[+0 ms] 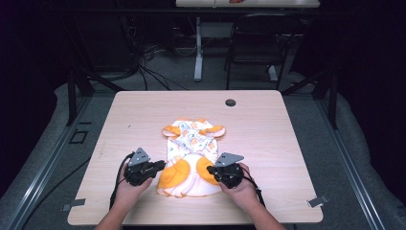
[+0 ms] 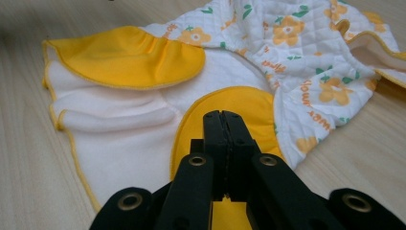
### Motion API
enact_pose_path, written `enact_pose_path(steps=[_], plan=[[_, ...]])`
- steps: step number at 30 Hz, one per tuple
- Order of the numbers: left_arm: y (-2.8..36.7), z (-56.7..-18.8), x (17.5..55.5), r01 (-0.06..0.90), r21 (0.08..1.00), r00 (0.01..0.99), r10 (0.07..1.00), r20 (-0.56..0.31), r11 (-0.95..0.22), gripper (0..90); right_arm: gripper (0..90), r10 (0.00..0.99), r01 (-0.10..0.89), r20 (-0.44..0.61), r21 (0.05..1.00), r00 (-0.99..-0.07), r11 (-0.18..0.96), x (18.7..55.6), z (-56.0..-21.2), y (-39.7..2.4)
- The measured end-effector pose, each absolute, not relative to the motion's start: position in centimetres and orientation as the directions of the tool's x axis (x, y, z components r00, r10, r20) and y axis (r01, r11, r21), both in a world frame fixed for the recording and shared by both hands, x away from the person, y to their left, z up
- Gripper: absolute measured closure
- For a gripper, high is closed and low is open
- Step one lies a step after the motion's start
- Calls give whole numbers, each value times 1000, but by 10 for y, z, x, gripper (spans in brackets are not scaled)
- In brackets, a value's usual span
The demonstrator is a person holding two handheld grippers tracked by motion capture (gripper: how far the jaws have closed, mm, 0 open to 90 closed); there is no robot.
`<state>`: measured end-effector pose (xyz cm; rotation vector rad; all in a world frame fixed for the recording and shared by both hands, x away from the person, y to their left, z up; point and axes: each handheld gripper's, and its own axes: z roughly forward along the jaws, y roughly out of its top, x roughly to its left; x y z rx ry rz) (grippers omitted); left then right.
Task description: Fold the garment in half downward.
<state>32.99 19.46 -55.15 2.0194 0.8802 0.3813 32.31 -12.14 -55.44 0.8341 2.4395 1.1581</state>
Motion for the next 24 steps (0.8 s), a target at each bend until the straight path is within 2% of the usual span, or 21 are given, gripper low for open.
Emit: enact_pose_path(steps=[5,7,16,24], plan=[[184,-551,338,423,805,718,696,-18,-416,872,898,639,411,-9,759,-769,505,335,-556,-121],[183,-554,343,441,804,719,693,-49,-400,888,898,644,421,0,758,-765,499,336,-559,-125],[182,-563,349,468,789,729,679,-89,-399,895,898,638,454,29,727,-770,515,350,-572,-123],[174,-576,348,483,743,747,661,-72,-464,894,893,616,459,30,696,-787,552,346,-575,-125]])
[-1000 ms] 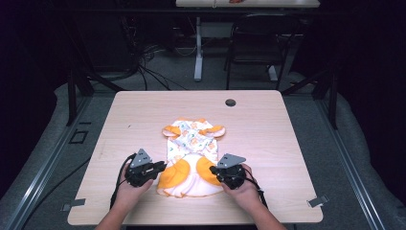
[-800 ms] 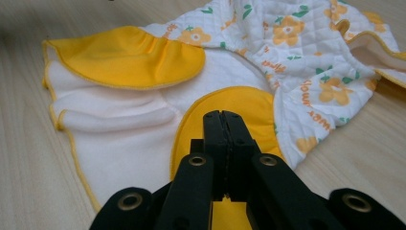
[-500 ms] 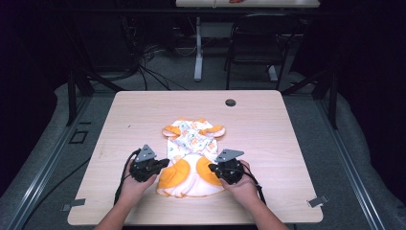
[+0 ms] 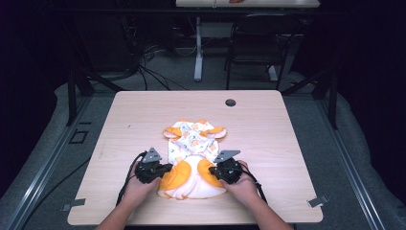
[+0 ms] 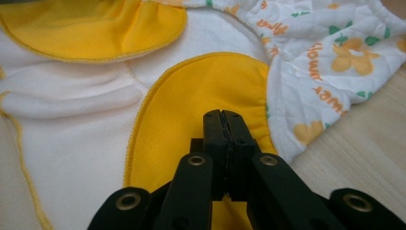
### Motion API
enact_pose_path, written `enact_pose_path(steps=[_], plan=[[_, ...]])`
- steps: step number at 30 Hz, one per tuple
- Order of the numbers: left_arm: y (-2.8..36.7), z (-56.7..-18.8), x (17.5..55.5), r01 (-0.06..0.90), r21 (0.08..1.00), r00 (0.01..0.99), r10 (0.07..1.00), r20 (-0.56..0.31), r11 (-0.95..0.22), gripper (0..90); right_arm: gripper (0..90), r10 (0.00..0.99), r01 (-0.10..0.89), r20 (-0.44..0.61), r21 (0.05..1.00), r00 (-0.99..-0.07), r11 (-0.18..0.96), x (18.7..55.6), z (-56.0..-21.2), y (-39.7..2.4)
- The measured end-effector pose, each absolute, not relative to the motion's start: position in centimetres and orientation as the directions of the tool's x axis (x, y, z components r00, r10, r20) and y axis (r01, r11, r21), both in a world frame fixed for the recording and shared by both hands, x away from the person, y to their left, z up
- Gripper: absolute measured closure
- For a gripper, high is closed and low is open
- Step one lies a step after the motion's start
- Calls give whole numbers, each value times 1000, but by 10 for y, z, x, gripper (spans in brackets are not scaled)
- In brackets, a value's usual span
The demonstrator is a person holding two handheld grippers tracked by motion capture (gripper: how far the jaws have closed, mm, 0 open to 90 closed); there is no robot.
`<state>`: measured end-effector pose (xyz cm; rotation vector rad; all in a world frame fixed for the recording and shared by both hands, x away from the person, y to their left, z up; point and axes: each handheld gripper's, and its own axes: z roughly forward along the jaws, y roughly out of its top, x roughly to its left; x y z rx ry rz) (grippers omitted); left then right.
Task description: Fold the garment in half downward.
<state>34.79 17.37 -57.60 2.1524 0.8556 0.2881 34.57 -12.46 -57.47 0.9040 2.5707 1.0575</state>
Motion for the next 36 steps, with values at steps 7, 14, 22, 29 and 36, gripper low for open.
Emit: enact_pose_path(steps=[7,14,22,29,36], plan=[[170,-579,341,470,717,772,634,-51,-514,885,891,596,469,64,685,-800,557,339,-574,-123],[171,-578,325,473,700,782,621,-53,-535,886,889,552,471,92,649,-829,598,328,-571,-119],[169,-575,311,483,679,797,598,-80,-553,888,884,479,382,10,617,-878,688,310,-567,-114],[168,-574,304,478,673,808,584,-84,-564,883,862,480,387,20,622,-877,680,305,-567,-119],[167,-557,316,456,681,826,558,-83,-573,836,817,479,409,59,616,-876,673,313,-554,-122]])
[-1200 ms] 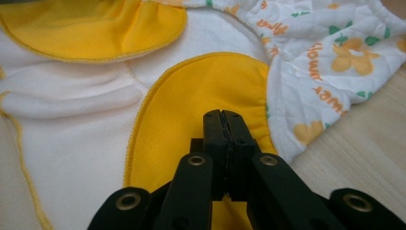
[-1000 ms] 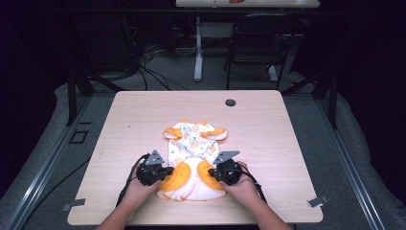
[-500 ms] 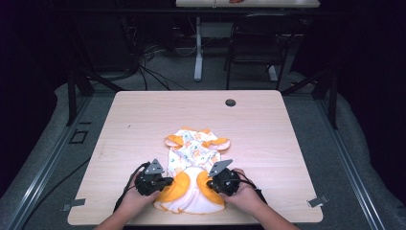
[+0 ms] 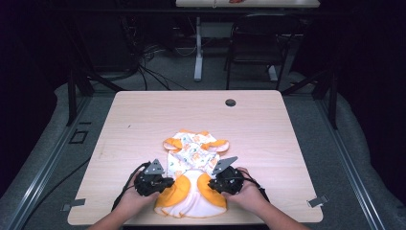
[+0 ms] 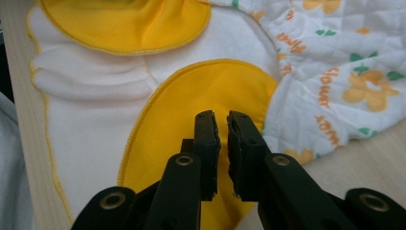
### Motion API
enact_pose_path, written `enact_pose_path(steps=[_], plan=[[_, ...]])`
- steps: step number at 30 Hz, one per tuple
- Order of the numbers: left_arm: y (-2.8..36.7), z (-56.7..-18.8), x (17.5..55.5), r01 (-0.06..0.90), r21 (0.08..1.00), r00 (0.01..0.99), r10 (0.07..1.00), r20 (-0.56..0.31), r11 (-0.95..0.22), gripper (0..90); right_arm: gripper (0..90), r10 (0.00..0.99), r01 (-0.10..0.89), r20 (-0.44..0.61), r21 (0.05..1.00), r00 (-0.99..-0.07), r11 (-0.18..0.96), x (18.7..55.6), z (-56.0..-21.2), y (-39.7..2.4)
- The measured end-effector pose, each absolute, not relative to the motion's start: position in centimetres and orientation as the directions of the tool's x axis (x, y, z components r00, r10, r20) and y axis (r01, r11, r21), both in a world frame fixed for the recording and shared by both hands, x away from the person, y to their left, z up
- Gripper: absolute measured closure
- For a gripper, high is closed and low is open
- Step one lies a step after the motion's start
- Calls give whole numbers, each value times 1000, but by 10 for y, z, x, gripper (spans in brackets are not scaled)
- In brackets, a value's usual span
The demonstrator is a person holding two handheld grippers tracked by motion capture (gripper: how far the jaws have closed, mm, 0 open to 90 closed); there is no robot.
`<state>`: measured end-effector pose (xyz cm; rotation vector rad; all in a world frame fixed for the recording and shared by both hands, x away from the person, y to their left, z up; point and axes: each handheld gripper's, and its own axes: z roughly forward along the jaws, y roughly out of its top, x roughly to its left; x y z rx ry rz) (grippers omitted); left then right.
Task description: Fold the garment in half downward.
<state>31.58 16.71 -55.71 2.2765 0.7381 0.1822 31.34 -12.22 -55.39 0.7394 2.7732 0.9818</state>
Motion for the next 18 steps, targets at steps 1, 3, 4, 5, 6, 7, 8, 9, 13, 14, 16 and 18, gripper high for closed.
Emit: enact_pose_path(steps=[1,3,4,5,6,7,8,9,13,14,16,18], plan=[[167,-551,320,447,684,830,553,-77,-576,831,816,474,409,60,606,-878,682,315,-549,-123],[167,-535,330,442,695,832,549,-80,-567,821,811,470,407,61,603,-881,686,322,-533,-125],[167,-535,330,442,695,832,549,-80,-567,817,811,470,407,61,603,-881,686,322,-533,-125],[167,-528,336,445,699,830,551,-87,-560,817,809,471,412,63,597,-880,689,324,-528,-126],[167,-524,339,447,701,829,552,-91,-555,817,806,476,416,65,596,-877,687,328,-521,-127],[167,-515,347,438,708,830,551,-82,-554,815,806,483,421,62,596,-873,684,336,-508,-128],[166,-511,351,439,708,829,553,-82,-553,815,806,486,421,60,599,-872,681,339,-504,-128],[166,-508,356,438,710,830,552,-83,-551,814,806,491,418,49,600,-870,682,344,-499,-129],[164,-499,369,423,720,828,558,-60,-551,814,800,507,426,35,593,-861,683,362,-482,-131],[164,-497,374,424,723,824,564,-58,-545,813,795,506,428,35,586,-862,688,371,-477,-132],[164,-494,385,425,730,819,571,-58,-535,812,793,508,411,-16,567,-861,714,385,-472,-132],[166,-492,395,438,727,811,581,-67,-528,803,793,521,419,-28,559,-853,716,399,-470,-133]])
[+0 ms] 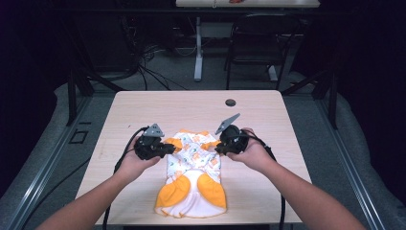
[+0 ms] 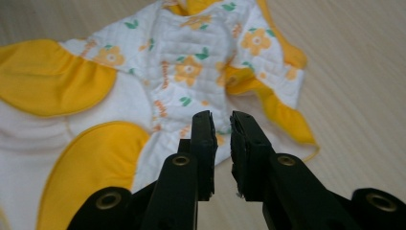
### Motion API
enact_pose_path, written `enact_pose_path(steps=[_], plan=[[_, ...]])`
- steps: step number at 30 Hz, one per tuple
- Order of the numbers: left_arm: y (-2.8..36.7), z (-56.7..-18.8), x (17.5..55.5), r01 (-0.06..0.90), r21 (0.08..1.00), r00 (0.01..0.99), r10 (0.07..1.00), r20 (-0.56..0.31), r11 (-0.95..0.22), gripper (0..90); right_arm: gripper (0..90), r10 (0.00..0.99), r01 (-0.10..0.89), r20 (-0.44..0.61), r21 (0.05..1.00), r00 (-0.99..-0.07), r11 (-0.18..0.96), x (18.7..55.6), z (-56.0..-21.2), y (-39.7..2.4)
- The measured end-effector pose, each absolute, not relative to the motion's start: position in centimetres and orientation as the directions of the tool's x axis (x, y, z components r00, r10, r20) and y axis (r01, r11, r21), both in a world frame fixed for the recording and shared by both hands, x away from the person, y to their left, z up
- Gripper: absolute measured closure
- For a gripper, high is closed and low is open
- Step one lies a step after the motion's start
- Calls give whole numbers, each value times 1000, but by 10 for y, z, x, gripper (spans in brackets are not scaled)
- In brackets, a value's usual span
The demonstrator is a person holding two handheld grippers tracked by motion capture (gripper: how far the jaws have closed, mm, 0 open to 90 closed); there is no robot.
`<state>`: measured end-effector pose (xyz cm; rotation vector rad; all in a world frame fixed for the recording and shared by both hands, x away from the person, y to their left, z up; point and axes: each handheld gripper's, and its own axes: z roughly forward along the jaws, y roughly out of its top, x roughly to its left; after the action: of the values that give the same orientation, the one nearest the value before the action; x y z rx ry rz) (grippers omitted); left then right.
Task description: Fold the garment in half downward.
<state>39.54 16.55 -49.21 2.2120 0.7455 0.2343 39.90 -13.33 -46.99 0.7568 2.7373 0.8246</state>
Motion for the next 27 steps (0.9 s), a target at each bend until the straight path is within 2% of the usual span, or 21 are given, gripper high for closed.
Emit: enact_pose_path(steps=[5,13,19,27], plan=[[170,-494,431,485,725,782,614,-110,-488,788,776,548,451,-16,547,-837,705,435,-468,-133],[169,-504,468,503,707,753,654,-75,-498,759,747,545,469,22,538,-838,700,470,-477,-129],[166,-512,482,519,684,746,662,-71,-512,752,737,535,465,5,502,-845,729,486,-489,-123],[160,-527,496,538,658,748,658,-85,-527,702,720,557,503,39,484,-830,716,505,-513,-112]])
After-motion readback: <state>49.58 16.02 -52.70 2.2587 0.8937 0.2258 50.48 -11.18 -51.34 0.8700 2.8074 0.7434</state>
